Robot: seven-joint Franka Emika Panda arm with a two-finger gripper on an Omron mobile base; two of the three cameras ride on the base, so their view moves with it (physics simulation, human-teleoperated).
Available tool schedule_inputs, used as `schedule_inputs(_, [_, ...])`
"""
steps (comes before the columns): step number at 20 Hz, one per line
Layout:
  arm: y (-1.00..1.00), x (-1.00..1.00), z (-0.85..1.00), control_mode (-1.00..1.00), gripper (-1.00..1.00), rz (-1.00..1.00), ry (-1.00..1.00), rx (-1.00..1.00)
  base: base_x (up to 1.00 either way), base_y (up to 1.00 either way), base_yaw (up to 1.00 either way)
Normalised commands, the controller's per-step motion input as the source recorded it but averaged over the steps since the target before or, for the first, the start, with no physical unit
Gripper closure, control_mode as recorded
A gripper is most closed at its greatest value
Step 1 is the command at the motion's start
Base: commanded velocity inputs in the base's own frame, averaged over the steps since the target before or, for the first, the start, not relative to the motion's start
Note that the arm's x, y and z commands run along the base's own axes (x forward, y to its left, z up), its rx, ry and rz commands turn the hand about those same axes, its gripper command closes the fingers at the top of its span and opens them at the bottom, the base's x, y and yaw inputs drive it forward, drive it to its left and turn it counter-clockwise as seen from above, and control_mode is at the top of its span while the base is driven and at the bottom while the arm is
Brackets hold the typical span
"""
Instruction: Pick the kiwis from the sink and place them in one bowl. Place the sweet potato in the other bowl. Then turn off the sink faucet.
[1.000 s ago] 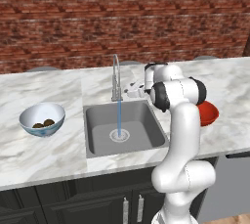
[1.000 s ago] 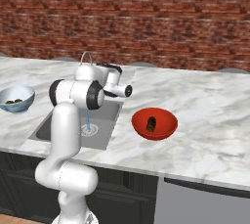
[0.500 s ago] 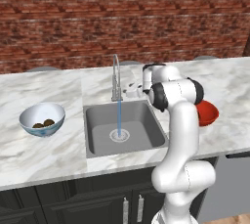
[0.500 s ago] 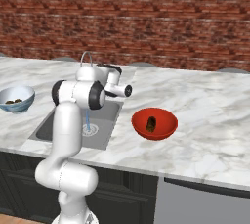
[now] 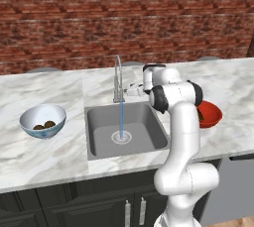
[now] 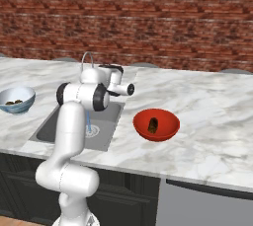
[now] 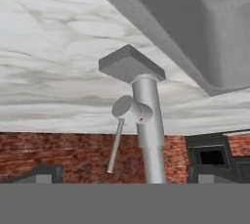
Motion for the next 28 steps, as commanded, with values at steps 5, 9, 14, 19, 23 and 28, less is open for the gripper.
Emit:
schedule_inputs(5, [0.00, 0.27, -0.15, -1.00, -1.00, 0.00, 0.03, 0.01, 0.00, 0.00, 0.00])
schedule_inputs(9, [0.00, 0.28, -0.16, -1.00, -1.00, 0.00, 0.01, 0.01, 0.00, 0.00, 0.00])
schedule_inputs(14, [0.00, 0.27, -0.12, -1.00, -1.00, 0.00, 0.02, 0.01, 0.00, 0.00, 0.00])
schedule_inputs(19, [0.01, 0.23, -0.10, -1.00, -1.00, 0.00, 0.03, 0.00, 0.00, 0.00, 0.00])
schedule_inputs(23, [0.16, 0.30, -0.16, -1.00, -1.00, 0.00, 0.02, 0.00, 0.00, 0.00, 0.00])
schedule_inputs(28, [0.34, 0.21, -0.20, -1.00, -1.00, 0.00, 0.02, 0.00, 0.00, 0.00, 0.00])
